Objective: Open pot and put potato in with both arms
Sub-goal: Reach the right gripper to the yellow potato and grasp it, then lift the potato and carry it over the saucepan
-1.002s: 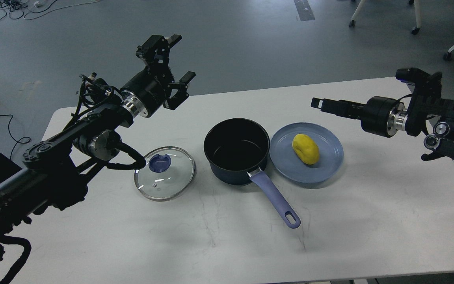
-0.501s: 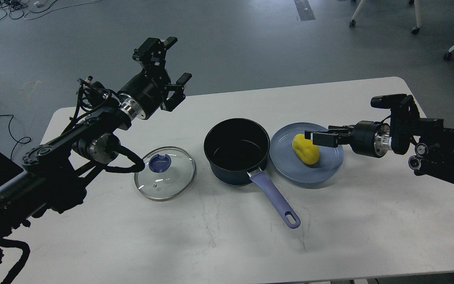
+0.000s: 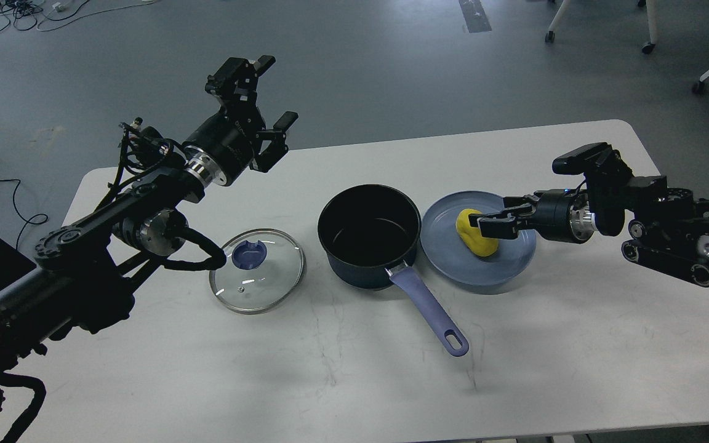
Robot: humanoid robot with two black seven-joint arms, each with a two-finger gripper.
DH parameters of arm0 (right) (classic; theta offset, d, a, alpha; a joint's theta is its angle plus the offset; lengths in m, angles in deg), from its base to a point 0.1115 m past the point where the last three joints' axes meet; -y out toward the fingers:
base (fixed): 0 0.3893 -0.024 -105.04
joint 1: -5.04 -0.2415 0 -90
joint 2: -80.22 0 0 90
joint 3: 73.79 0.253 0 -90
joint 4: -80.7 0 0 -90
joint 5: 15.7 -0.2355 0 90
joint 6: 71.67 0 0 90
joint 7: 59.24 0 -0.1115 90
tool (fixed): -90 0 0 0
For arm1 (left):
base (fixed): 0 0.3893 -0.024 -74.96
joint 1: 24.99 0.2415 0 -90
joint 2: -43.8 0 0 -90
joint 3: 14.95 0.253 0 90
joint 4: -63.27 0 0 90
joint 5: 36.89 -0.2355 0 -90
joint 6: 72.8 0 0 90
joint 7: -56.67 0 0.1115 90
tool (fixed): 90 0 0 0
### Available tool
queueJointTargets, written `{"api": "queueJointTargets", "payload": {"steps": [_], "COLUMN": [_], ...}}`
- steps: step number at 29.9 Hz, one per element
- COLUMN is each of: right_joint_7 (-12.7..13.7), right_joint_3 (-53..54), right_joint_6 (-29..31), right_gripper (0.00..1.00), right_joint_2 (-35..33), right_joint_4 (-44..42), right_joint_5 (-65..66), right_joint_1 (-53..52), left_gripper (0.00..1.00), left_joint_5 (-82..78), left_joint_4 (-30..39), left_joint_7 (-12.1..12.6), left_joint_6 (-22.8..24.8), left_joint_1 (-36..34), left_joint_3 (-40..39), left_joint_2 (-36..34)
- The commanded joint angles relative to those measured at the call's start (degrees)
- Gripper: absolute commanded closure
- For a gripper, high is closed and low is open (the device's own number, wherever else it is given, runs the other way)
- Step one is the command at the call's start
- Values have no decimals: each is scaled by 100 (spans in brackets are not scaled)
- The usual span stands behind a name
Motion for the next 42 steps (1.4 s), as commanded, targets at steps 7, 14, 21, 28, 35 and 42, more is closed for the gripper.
{"api": "queueJointTargets", "payload": {"steps": [7, 14, 21, 28, 35, 42], "right_joint_7": [-146, -181, -199, -269, -199, -173], "right_joint_3": [-101, -462, -497, -488, -453, -409], "right_joint_6": [10, 71, 80, 80, 80, -96], "right_gripper": [16, 26, 47, 89, 100, 100], "right_joint_2": [239, 388, 450, 450, 406, 467], "right_joint_4": [-287, -331, -427, -401, -348, -366], "right_joint_5": [-5, -5, -5, -14, -66, -58], "right_joint_1": [57, -5, -5, -128, -478, -1155], "left_gripper": [2, 2, 2, 2, 2, 2], "left_joint_5": [-8, -17, -96, -105, -280, -360], "left_joint_4": [0, -9, 0, 0, 0, 0], "left_joint_7": [-106, -115, -167, -194, -194, -220], "left_joint_6": [23, 23, 23, 14, 14, 14], "left_joint_1": [9, 9, 18, 18, 18, 9], "left_joint_3": [35, 62, 62, 62, 71, 71], "left_joint_2": [-66, -101, -207, -224, -216, -207]}}
